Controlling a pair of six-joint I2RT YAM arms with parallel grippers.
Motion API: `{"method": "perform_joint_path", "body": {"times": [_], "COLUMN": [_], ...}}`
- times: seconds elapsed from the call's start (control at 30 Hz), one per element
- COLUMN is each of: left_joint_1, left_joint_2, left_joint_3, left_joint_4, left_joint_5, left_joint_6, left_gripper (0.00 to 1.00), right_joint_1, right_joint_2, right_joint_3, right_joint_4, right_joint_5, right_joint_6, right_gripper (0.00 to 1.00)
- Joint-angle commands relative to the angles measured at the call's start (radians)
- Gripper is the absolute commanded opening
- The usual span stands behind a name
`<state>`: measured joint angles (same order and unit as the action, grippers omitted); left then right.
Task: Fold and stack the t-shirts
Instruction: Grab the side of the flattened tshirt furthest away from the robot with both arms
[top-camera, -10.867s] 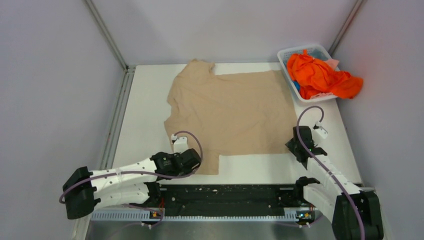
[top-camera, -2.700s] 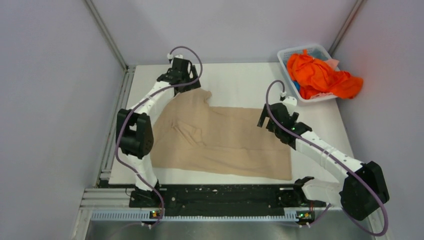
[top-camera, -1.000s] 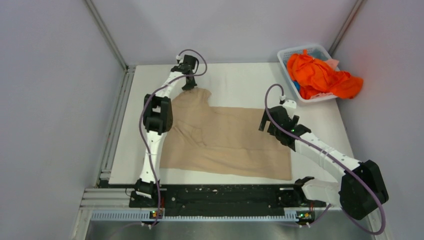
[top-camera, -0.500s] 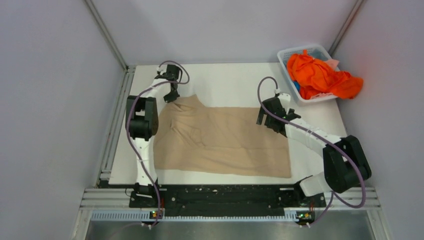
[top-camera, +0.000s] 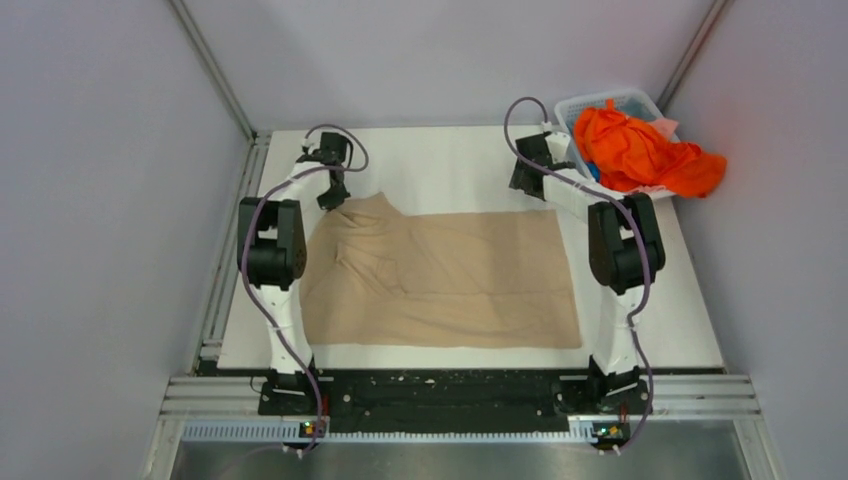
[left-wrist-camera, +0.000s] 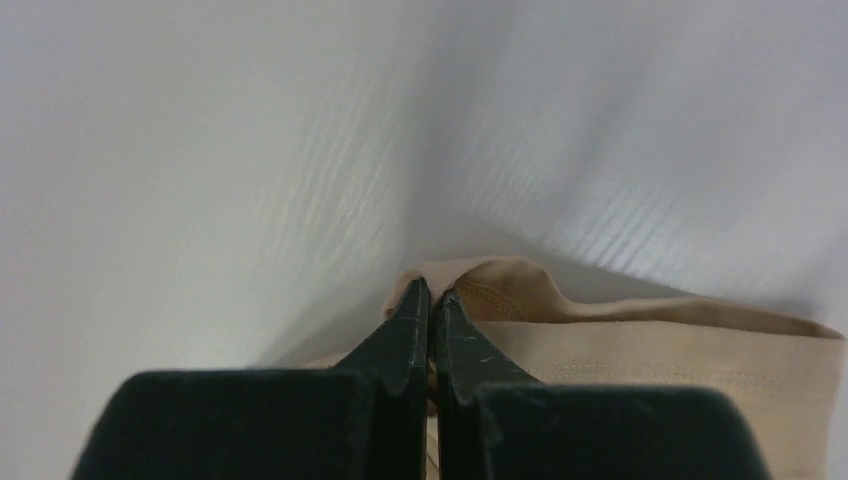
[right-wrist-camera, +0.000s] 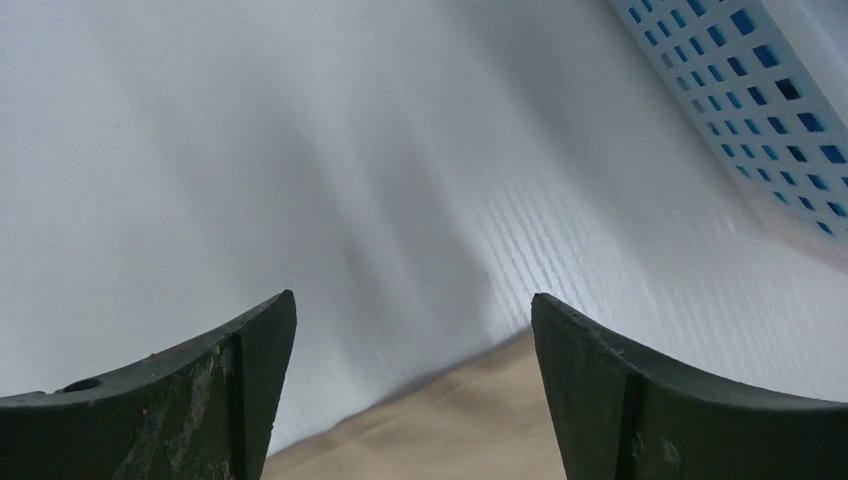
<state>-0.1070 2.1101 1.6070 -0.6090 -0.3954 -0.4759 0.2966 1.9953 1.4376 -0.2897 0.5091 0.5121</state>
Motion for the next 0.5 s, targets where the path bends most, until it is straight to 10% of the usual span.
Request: {"method": "perform_joint_path", "body": {"times": [0.0,0.47], "left_joint_1": [0.004,-0.027], "left_joint_2": [-0.09,-0.277], "left_joint_3": [0.033,-0.133], "left_joint_4": [0.098,0.28], "left_joint_5": [0.142,0.389], "left_joint_6": [0.04,0.041], "left_gripper": [0.0,0.0], "right_joint_1": [-0.058,-0.077], "right_joint_2": [0.106,0.108], "right_joint_3": [0.123,0.042], "right_joint_4": [-0.076,-0.163], "right_joint_5": [0.074,0.028], "right_joint_6": [-0.013,0.062], "right_gripper": [0.84,0.62]}}
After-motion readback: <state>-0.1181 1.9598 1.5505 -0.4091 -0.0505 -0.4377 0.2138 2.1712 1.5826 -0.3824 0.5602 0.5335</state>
